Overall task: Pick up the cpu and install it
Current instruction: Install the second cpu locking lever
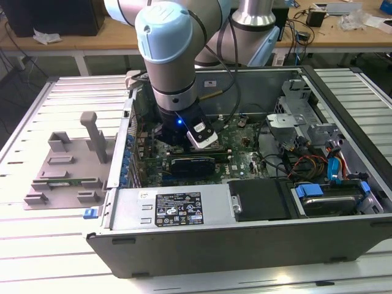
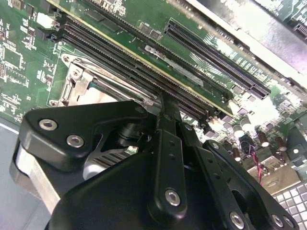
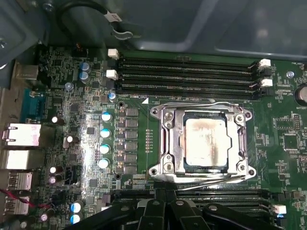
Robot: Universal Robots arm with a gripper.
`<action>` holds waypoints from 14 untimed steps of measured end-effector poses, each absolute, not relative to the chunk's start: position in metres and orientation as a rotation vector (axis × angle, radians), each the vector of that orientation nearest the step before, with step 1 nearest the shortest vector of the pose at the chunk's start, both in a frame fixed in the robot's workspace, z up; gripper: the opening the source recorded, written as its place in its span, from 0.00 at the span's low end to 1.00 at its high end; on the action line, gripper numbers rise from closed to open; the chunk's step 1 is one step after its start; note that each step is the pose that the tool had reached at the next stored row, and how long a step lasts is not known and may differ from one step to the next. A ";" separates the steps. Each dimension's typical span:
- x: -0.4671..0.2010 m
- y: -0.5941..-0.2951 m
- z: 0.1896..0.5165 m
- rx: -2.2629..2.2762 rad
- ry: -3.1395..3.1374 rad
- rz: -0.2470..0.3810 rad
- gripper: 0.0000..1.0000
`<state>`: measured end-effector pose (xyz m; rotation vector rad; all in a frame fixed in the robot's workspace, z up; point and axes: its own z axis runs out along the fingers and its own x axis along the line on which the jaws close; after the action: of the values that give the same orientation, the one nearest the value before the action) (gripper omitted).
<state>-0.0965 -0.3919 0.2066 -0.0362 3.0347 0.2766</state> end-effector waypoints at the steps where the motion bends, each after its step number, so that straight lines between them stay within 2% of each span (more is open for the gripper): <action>1: -0.096 -0.392 0.206 -0.036 3.034 0.281 0.11; 5: -0.096 -0.388 0.205 -0.035 3.023 0.324 0.11; 14: -0.098 -0.388 0.202 -0.036 3.013 0.337 0.11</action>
<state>-0.0983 -0.3881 0.2024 -0.0355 3.0128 0.3372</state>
